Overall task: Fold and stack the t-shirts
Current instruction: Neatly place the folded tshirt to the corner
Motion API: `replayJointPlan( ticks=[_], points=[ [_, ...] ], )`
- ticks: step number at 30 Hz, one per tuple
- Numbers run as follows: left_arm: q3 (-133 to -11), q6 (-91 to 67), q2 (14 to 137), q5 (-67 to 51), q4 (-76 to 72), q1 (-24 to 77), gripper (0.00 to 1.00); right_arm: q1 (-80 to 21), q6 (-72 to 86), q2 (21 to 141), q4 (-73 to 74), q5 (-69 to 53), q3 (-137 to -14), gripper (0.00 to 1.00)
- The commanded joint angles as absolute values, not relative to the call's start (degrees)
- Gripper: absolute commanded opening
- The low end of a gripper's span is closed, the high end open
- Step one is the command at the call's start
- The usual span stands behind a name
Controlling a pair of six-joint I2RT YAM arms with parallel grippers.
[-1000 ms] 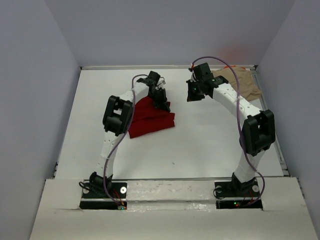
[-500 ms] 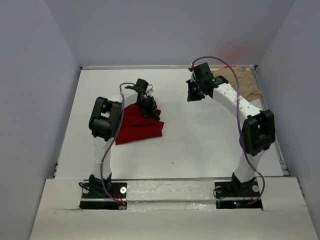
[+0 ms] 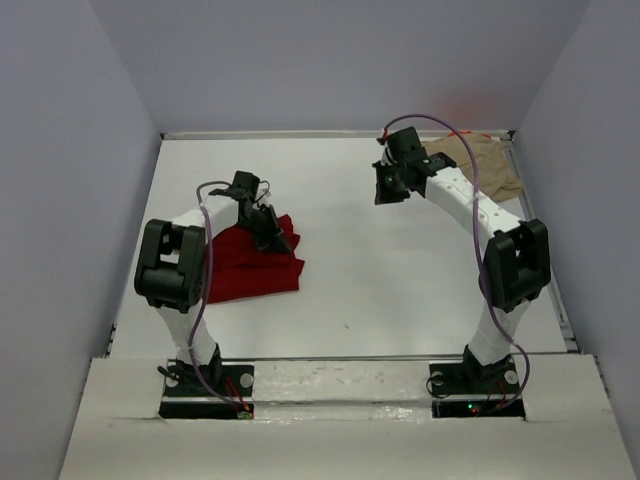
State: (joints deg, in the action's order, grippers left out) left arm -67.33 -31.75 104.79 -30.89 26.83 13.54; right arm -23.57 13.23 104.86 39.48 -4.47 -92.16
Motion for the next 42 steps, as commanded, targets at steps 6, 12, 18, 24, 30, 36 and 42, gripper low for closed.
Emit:
replayJointPlan(
  ticks=[6, 12, 18, 24, 30, 36, 42],
  points=[
    [-61.87, -28.06, 95.81, -30.58, 30.67, 12.56, 0.0, -23.2, 12.3, 100.28, 38.32, -4.92, -92.64, 0.0],
    [-72.07, -24.7, 92.03, -22.13, 34.72, 15.29, 0.0, -23.2, 12.66, 100.81, 38.32, -6.07, -91.67, 0.0],
    [-74.62, -24.96, 94.13, -25.39, 32.18, 15.29, 0.0, -23.2, 12.48, 100.9, 38.32, -5.71, -92.02, 0.0],
    [-72.77, -24.7, 103.17, -31.36, 27.61, 15.82, 0.0, -23.2, 12.31, 100.81, 38.32, -5.54, -92.72, 0.0],
    [-73.3, -24.87, 108.1, -36.55, 24.36, 18.72, 0.0, -23.2, 12.22, 100.99, 38.41, -4.92, -92.55, 0.0],
    [-74.62, -26.54, 115.13, -35.26, 29.96, 20.04, 0.0, -23.2, 12.13, 100.46, 38.5, -4.75, -92.9, 0.0],
    [-66.19, -32.17, 114.26, -31.64, 26.55, 17.15, 0.0, -23.2, 12.22, 98.7, 38.58, -4.75, -92.81, 0.0]
  ],
)
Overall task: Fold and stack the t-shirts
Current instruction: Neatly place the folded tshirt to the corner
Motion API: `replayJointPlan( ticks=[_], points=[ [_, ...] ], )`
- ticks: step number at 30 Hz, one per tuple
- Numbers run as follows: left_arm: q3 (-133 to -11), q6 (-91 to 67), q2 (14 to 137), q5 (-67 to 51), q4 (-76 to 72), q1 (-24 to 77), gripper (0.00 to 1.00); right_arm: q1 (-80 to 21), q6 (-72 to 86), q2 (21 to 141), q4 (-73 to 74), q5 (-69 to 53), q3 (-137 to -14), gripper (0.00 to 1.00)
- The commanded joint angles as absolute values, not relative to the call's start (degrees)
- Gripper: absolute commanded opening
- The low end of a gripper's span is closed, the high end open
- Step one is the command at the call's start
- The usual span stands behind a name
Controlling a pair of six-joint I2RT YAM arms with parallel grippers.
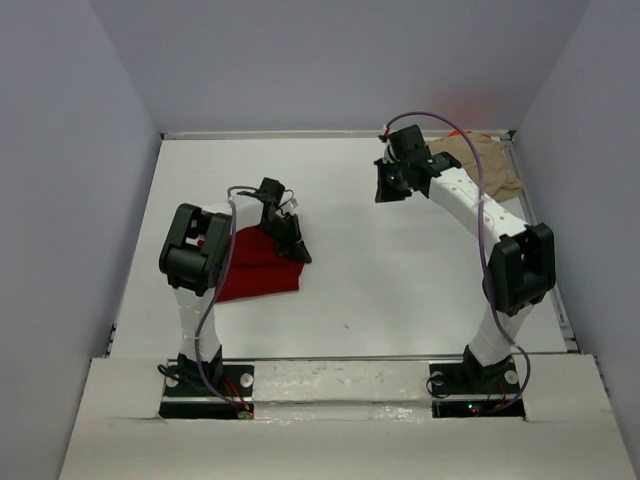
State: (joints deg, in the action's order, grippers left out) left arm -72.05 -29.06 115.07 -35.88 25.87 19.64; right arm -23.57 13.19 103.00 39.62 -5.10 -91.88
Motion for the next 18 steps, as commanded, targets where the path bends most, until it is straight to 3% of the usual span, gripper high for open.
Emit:
replayJointPlan(
  ticks=[1, 18],
  points=[
    [-65.05, -32.17, 114.17, -31.73, 26.28, 16.18, 0.0, -23.2, 12.22, 98.61, 38.58, -4.75, -92.73, 0.0],
    [-53.18, -28.83, 97.66, -23.12, 31.9, -3.33, 0.0, -23.2, 11.78, 98.79, 38.58, -5.71, -92.99, 0.0]
  ],
)
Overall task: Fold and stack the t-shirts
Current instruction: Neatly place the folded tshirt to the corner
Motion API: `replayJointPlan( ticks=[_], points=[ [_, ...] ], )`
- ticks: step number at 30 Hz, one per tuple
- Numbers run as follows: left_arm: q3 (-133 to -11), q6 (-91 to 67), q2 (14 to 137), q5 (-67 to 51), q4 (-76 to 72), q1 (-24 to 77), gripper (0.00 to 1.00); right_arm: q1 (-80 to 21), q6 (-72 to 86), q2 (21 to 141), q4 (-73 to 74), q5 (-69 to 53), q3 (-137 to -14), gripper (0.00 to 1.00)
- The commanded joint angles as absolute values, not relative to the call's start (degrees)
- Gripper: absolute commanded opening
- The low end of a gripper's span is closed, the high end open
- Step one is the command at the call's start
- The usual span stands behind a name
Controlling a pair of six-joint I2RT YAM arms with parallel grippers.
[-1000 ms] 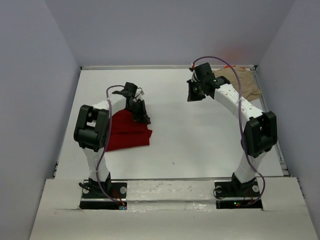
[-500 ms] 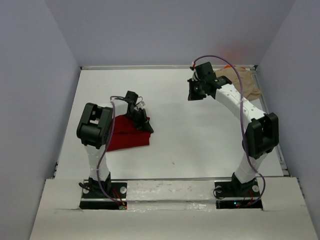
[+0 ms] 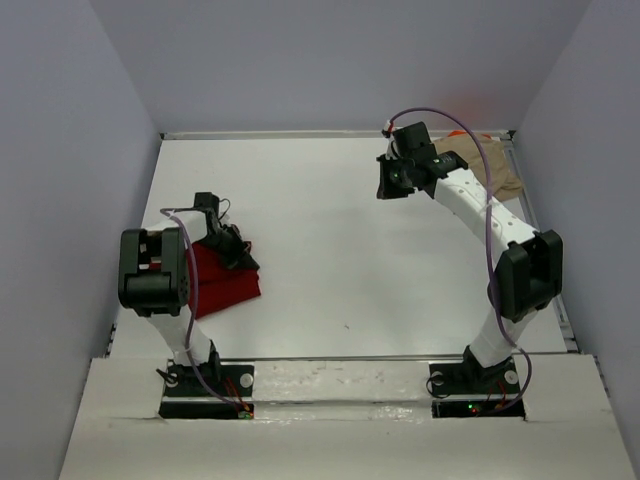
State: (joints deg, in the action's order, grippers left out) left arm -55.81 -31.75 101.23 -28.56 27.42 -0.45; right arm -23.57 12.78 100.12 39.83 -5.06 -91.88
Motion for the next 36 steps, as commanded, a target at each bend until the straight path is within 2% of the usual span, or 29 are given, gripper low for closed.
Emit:
replayJointPlan(
  ticks=[1, 8, 16, 26, 33, 36],
  points=[
    [-52.56, -28.74, 96.95, -23.12, 32.25, -4.12, 0.0, -23.2, 11.78, 98.7, 38.58, -5.71, -92.99, 0.0],
    [-46.15, -28.39, 90.36, -22.5, 33.49, -11.33, 0.0, -23.2, 11.78, 98.35, 38.67, -5.8, -93.16, 0.0],
    [-44.91, -25.66, 87.45, -20.05, 36.12, -17.22, 0.0, -23.2, 11.6, 98.35, 38.67, -5.89, -92.55, 0.0],
    [-44.03, -23.73, 82.62, -21.26, 39.29, -19.77, 0.0, -23.2, 11.78, 99.23, 38.85, -5.36, -92.46, 0.0],
    [-51.22, -22.85, 70.95, -24.44, 45.17, -19.25, 0.0, -23.2, 11.51, 99.14, 38.76, -5.01, -91.85, 0.0],
    [-50.46, -25.38, 65.86, -26.8, 43.08, -18.11, 0.04, -23.2, 11.78, 99.32, 38.85, -5.27, -92.2, 0.0]
  ],
)
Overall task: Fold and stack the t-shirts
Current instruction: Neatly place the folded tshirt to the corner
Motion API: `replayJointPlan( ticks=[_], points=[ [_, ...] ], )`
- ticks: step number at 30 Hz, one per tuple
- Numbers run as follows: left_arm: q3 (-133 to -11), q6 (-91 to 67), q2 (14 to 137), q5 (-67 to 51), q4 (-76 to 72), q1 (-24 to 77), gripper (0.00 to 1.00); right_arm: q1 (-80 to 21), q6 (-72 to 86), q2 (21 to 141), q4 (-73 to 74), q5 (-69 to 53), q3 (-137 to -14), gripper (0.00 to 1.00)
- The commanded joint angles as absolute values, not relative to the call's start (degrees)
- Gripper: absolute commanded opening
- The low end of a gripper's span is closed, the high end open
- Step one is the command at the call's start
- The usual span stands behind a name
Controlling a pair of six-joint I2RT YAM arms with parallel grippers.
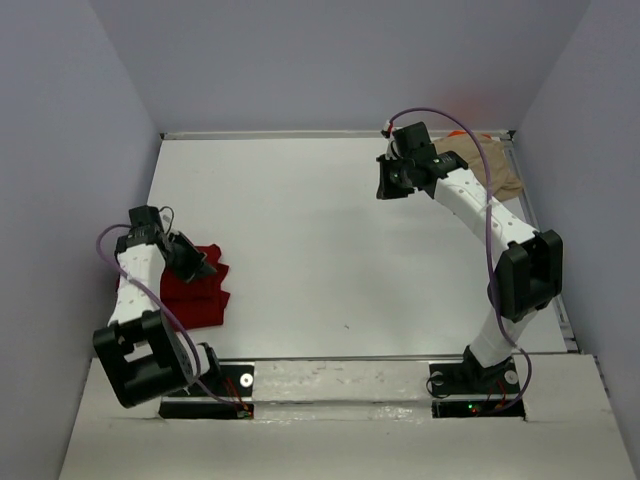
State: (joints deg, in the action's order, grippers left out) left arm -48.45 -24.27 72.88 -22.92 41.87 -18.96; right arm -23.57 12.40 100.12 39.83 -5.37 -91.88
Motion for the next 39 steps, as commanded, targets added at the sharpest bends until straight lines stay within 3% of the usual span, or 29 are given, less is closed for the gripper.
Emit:
replayJointPlan(
  ticks=[1, 8, 16, 18, 20, 25, 26, 28, 29, 31, 34, 37, 38, 39],
  points=[
    [-50.19, -26.18, 64.26, -27.59, 40.72, -18.02, 0.06, -23.2, 11.95, 99.32, 38.76, -5.53, -92.28, 0.0],
    [-55.89, -26.99, 63.97, -22.07, 35.16, -9.6, 0.18, -23.2, 13.09, 100.37, 38.67, -6.42, -92.29, 0.2],
    [-65.56, -27.25, 75.48, -7.84, 33.92, 11.58, 0.25, -23.2, 13.36, 98.18, 38.41, -3.96, -90.0, 0.26],
    [-68.88, -27.25, 79.69, -1.61, 35.32, 17.81, 0.26, -23.73, 14.15, 95.9, 37.62, -3.08, -88.34, 0.22],
    [-70.57, -26.9, 81.91, -0.71, 35.07, 19.84, 0.27, -23.73, 14.06, 94.14, 36.39, -2.38, -86.76, 0.19],
    [-76.72, -27.07, 85.69, 2.11, 34.19, 24.16, 0.29, -24.25, 13.97, 91.94, 36.74, -0.79, -85.26, 0.25],
    [-77.6, -26.9, 86.22, 2.89, 34.19, 25.3, 0.47, -24.26, 13.97, 91.24, 36.83, -0.7, -84.99, 0.32],
    [-80.41, -26.63, 86.4, 4.3, 34.19, 26.27, 0.64, -24.26, 14.24, 90.53, 36.74, -0.26, -84.2, 0.38],
    [-80.94, -26.46, 86.4, 4.48, 34.19, 26.54, 0.82, -24.26, 14.41, 90.09, 36.83, -0.26, -83.94, 0.4],
    [-82.17, -26.1, 86.57, 5.09, 33.67, 26.89, 0.96, -24.79, 14.5, 89.48, 36.74, -0.26, -83.24, 0.48],
    [-83.05, -25.23, 86.31, 4.57, 32.96, 26.98, 0.99, -25.31, 14.24, 89.21, 36.74, 1.92, -82.79, 0.64],
    [-83.41, -24.61, 86.05, 4.05, 32.61, 26.9, 0.99, -25.84, 14.33, 88.77, 36.65, 2.28, -82.44, 0.68],
    [-83.5, -24.26, 85.78, 3.69, 32.43, 26.89, 0.99, -26.45, 14.41, 88.25, 36.65, 2.37, -82.09, 0.99],
    [-83.58, -24.26, 85.69, 3.78, 32.69, 26.89, 0.99, -26.46, 14.33, 87.98, 36.3, 2.46, -82.0, 1.0]
  ],
)
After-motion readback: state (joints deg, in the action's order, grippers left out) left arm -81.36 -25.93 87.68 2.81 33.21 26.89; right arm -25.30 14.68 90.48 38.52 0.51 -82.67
